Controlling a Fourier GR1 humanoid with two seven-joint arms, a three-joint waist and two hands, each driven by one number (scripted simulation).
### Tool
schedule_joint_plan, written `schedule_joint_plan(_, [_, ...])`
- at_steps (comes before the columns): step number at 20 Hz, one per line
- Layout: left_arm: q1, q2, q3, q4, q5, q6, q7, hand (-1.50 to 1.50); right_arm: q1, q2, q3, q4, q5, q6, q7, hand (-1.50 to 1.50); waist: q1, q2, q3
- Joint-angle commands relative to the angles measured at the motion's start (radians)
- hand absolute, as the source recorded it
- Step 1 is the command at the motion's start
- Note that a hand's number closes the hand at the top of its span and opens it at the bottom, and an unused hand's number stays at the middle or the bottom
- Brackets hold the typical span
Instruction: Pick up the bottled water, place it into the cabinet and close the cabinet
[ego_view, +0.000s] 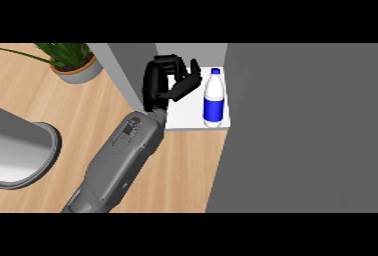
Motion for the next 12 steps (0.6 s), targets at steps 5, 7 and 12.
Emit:
schedule_joint_plan(5, [-0.151,0.023,0.093,0.292,-0.006,-0.011,-0.077,1.50,0.039,-0.030,0.050,-0.105,0.071,0.006,0.019,-1.50,-0.009,0.002,0.000])
schedule_joint_plan(7, [-0.206,-0.001,0.086,0.362,0.004,0.027,-0.103,1.50,0.005,-0.002,0.027,-0.088,0.038,-0.001,0.034,-1.50,-0.011,0.005,0.000])
schedule_joint_plan(12, [-0.262,-0.001,0.085,0.520,-0.035,0.078,-0.141,1.50,0.029,-0.034,0.045,-0.102,0.044,0.004,0.024,-1.50,-0.023,0.007,-0.001])
